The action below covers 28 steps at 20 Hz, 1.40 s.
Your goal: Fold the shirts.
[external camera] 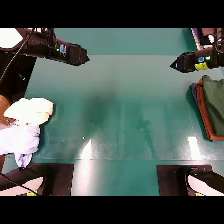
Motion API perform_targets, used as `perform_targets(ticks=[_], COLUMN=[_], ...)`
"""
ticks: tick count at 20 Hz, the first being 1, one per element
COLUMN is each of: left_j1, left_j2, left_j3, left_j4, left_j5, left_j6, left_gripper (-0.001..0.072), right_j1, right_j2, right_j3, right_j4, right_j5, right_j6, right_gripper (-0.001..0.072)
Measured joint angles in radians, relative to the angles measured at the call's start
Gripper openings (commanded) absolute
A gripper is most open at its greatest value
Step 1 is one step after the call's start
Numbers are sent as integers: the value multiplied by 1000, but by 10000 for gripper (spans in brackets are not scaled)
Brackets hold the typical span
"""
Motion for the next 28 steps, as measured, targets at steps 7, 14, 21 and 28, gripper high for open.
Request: perform_targets(ticks=[7,14,21,28], left_j1=[0,0,121,352], left_j2=[0,0,49,93], left_j3=[0,0,-18,-325], left_j4=[0,0,207,401], left_j5=[0,20,-78,-192], left_j6=[0,0,-35,-66], left_gripper=[22,23,23,663], right_j1=[1,1,1,1], right_j2=[0,0,0,-2], right_j3=[0,0,0,0], right_j4=[0,0,0,-2], right_j5=[0,0,0,0], right_j6=[0,0,0,0], right_gripper=[17,17,17,17])
